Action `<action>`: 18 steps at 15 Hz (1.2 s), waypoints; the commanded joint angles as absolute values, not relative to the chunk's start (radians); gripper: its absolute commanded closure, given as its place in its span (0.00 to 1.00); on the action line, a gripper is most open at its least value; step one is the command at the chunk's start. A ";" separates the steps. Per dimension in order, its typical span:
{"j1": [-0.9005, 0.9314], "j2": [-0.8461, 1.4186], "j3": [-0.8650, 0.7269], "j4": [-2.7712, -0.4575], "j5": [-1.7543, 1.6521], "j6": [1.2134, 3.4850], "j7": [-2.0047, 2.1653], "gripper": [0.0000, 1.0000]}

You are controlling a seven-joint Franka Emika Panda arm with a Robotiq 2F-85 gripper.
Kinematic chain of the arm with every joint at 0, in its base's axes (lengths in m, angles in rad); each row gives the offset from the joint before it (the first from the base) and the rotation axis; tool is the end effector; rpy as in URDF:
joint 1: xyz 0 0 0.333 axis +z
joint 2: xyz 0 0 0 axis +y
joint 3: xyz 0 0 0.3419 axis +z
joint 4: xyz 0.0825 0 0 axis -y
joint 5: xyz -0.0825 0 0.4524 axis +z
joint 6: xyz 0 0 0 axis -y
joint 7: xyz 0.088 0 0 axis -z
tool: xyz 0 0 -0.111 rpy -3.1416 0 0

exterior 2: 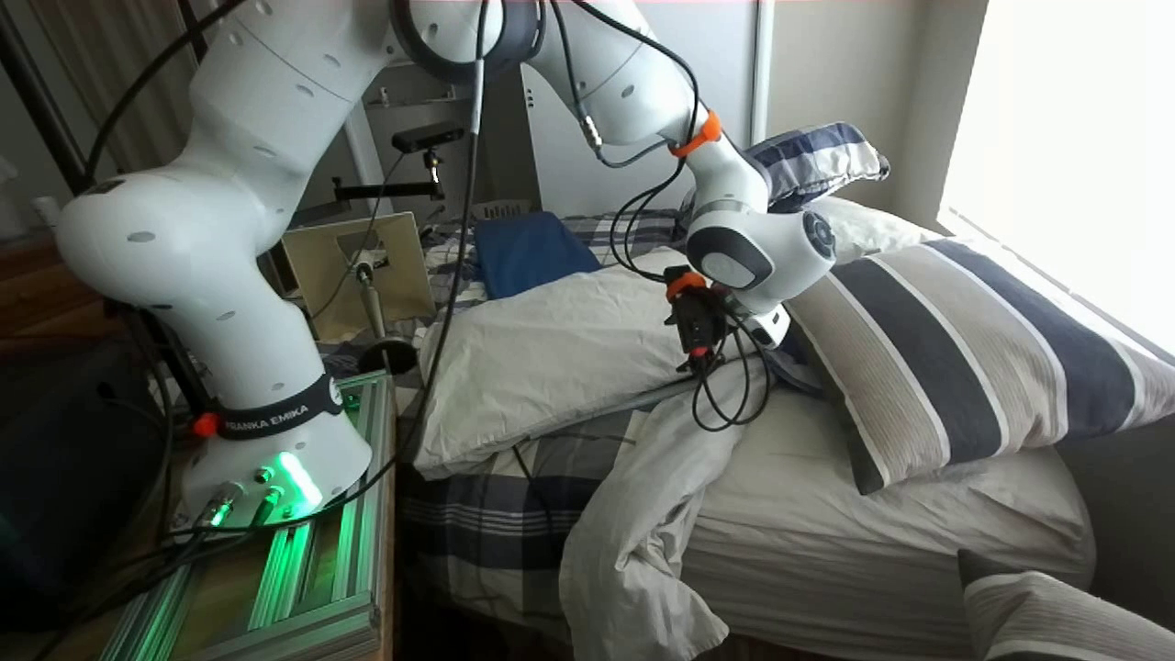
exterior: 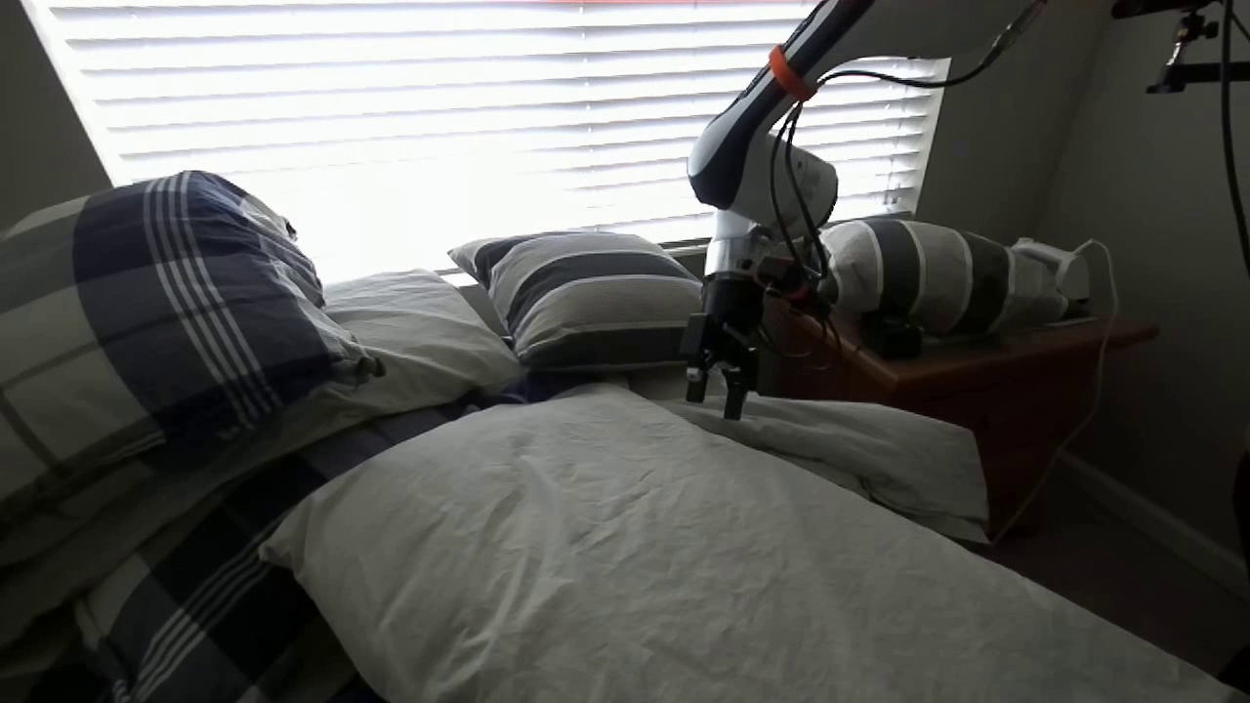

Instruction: Flip the white pillow over.

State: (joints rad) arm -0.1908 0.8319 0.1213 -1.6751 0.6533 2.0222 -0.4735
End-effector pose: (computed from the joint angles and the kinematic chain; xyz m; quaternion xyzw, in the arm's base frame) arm 0.6830 -0.0124 0.0621 -0.9281 0.0266 0.1420 0.3432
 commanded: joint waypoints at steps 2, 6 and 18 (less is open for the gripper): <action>-0.214 0.939 0.140 -1.535 0.651 1.924 -0.457 0.00; -0.221 1.018 0.148 -1.453 0.652 1.871 -0.464 0.00; -0.253 1.057 0.194 -1.383 0.678 1.753 -0.485 0.73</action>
